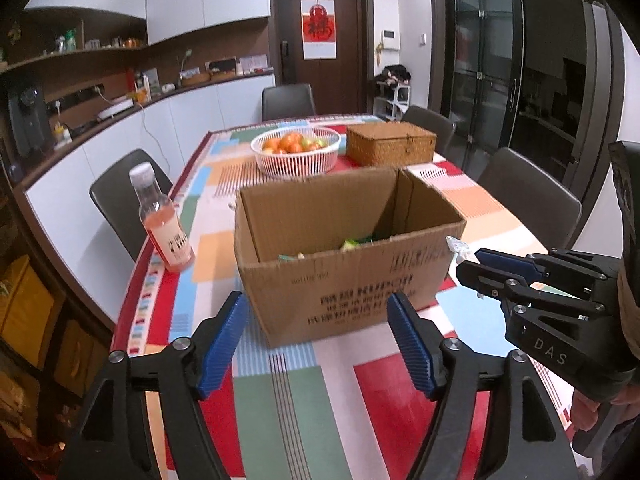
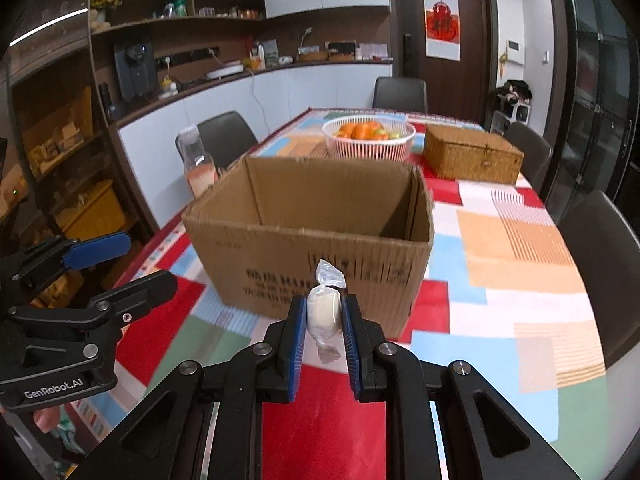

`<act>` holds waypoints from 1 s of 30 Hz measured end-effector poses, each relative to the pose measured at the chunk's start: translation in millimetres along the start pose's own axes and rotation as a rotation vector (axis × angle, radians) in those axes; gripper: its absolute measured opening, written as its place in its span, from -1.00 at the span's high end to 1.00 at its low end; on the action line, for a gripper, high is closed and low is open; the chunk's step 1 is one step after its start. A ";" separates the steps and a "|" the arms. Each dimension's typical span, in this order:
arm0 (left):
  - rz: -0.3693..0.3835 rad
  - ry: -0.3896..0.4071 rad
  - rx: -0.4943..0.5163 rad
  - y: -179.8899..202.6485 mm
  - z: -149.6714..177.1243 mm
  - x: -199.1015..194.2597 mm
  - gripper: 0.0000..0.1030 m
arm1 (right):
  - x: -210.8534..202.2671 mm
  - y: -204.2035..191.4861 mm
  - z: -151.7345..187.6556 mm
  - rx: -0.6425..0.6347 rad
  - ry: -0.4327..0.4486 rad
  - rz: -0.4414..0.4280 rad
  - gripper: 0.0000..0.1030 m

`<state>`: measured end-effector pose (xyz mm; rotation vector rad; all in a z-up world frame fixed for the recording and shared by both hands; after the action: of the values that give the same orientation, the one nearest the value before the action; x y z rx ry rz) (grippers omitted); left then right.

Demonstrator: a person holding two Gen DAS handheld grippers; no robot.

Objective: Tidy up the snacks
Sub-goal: 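Carry the white candy over the box and open the right tool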

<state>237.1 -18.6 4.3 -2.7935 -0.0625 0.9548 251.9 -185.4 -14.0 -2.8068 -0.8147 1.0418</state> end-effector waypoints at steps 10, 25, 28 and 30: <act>-0.035 0.084 -0.023 -9.3 -33.3 0.8 -0.72 | 0.3 -0.9 -32.1 -0.007 0.066 -0.007 0.62; -0.121 0.087 -0.073 -26.3 -73.3 35.6 -0.88 | 22.0 12.2 -80.1 -0.011 0.081 0.018 0.62; -0.143 0.076 -0.068 -27.9 -77.4 45.1 -0.88 | 30.1 18.3 -87.8 -0.010 0.067 0.040 0.62; -0.157 0.066 -0.063 -29.0 -79.2 49.9 -0.88 | 34.2 22.1 -90.9 0.001 0.061 0.044 0.62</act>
<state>325.5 1.9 41.2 -2.8247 -0.3025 0.8371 340.0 -174.9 31.2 -2.8526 -0.7492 0.9568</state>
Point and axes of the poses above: each gripper's, at about its wrist camera, not at the fingertips, and x roughly the way its jaws point, y to its right, z to its underside, the point moved 5 cm from there along x, roughly the way its jaws point, and after that the axes turned 14 degrees about -z, right-handed, at the moved point
